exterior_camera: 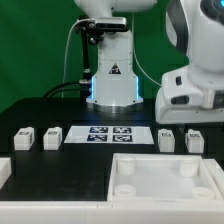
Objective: Assemble one leg
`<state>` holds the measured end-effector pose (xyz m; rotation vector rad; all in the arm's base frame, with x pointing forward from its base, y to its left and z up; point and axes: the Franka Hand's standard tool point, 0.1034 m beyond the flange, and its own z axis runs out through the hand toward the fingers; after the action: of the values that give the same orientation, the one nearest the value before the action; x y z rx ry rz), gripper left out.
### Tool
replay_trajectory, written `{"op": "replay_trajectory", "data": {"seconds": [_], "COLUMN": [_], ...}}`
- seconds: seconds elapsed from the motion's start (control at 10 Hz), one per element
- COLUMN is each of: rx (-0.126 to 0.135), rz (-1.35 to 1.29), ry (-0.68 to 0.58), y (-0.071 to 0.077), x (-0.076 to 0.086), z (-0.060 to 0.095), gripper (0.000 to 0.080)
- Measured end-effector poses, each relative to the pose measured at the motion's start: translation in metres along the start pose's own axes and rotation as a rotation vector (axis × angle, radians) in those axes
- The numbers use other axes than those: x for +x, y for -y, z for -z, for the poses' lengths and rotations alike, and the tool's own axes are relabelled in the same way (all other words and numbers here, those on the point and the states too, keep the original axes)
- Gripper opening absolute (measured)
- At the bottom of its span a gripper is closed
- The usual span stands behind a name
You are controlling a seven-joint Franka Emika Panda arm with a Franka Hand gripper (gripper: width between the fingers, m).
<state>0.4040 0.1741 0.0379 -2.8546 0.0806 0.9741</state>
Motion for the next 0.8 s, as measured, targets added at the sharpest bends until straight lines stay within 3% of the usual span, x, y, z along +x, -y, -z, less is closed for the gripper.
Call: {"op": "replay_trajectory", "data": {"seconds": [0.2, 0.3, 0.8], "rx": [-0.01, -0.001, -0.01], "rz": [0.007, 0.01, -0.01], "ry": [0.226, 0.254, 0.266], "y": [-0.006, -0.003, -0.008], "x": [-0.011, 0.0, -0.007], "z": [-0.003, -0.004, -0.037], "gripper": [0.0649, 0.0649, 0.0649]}}
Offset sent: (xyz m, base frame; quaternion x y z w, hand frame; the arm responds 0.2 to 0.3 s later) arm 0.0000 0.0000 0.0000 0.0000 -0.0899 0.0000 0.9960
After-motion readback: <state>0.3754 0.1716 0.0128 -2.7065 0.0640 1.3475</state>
